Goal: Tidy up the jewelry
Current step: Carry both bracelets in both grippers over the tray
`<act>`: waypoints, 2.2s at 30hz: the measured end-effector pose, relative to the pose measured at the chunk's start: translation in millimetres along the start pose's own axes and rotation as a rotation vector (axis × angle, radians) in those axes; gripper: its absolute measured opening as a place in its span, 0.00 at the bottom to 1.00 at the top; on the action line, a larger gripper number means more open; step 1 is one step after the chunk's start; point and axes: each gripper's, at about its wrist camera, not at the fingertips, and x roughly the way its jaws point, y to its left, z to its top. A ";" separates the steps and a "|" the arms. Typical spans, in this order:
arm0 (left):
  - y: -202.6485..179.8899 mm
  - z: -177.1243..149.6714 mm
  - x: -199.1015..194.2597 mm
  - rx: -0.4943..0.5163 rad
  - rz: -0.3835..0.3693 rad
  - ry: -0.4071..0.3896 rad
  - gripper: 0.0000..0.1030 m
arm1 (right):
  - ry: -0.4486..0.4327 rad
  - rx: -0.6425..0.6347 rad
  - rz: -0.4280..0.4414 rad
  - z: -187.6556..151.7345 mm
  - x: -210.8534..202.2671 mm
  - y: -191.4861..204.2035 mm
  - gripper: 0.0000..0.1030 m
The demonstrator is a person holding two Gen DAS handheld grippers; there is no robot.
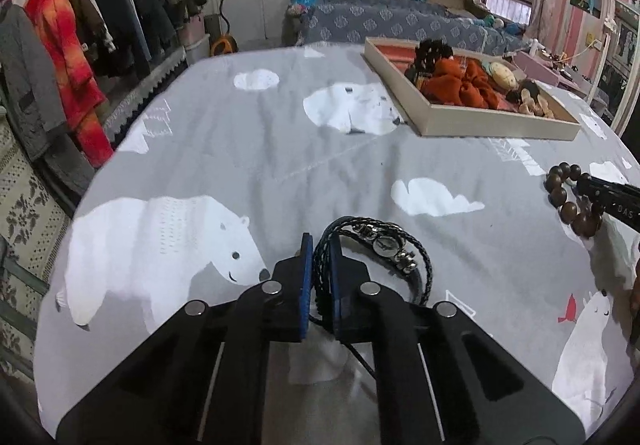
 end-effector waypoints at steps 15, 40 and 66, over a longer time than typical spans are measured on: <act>-42.5 66.8 -60.7 0.003 0.011 -0.203 0.06 | -0.217 -0.042 0.051 44.1 -55.2 -15.8 0.19; -178.8 175.9 36.6 0.020 -0.101 -0.232 0.06 | -0.268 -0.032 0.098 133.4 -1.6 -70.8 0.19; -147.4 168.1 140.0 -0.027 0.004 -0.078 0.08 | -0.166 0.017 0.038 127.1 80.8 -89.3 0.19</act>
